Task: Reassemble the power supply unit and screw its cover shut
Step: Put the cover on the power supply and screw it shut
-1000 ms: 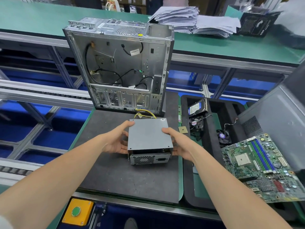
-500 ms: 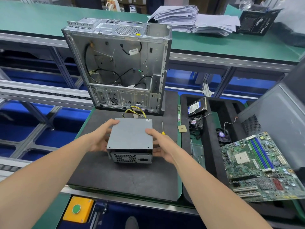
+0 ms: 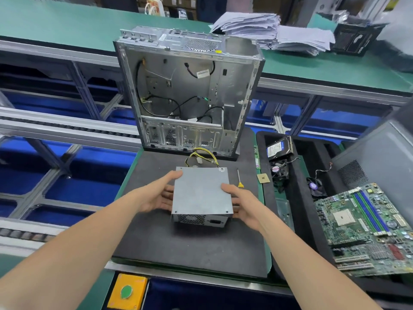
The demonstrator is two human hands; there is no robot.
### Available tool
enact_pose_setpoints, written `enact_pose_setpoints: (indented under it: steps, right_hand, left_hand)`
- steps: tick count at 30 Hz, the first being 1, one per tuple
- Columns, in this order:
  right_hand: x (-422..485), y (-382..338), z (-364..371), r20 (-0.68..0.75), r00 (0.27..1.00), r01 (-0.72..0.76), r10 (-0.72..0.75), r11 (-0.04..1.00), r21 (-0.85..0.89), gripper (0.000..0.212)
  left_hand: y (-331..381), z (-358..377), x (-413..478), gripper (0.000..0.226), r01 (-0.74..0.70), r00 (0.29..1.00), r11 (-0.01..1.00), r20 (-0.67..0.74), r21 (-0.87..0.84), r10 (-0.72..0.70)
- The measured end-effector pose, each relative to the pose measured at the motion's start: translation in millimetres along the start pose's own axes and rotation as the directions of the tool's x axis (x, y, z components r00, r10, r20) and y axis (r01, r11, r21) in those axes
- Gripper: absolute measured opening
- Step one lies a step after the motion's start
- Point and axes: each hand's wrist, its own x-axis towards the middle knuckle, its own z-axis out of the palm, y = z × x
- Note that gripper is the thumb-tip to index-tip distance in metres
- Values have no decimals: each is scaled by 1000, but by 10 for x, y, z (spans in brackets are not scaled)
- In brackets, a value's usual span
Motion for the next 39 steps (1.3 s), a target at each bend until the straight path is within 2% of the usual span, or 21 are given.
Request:
enact_pose_setpoints:
  steps: [5, 12, 18, 23, 27, 32, 39]
  right_hand:
    - [-47, 25, 83, -58, 998, 29, -25, 998, 58, 66]
    - [-29, 191, 65, -111, 994, 1, 17, 987, 161, 67]
    - [0, 153, 81, -153, 988, -7, 19, 997, 80, 66]
    - [32, 88, 93, -161, 987, -2, 15, 997, 80, 70]
    - [35, 65, 108, -167, 986, 11, 6, 995, 104, 69]
    - [17, 55, 144, -181, 983, -2, 25, 992, 128, 49]
    - [-44, 64, 106, -189, 981, -27, 49, 992, 119, 49]
  left_hand:
    - [33, -11, 71, 83, -76, 997, 996, 6, 52, 75]
    - [141, 55, 110, 91, -58, 998, 976, -6, 212, 61]
    - [206, 58, 131, 99, -11, 999, 951, -34, 310, 23]
    - [228, 40, 206, 78, -47, 981, 881, -142, 470, 129]
    - [251, 21, 236, 77, -59, 986, 876, -112, 478, 127]
    - [272, -5, 244, 81, -16, 996, 881, -68, 473, 55]
    - [298, 113, 234, 83, 63, 997, 916, -71, 396, -38]
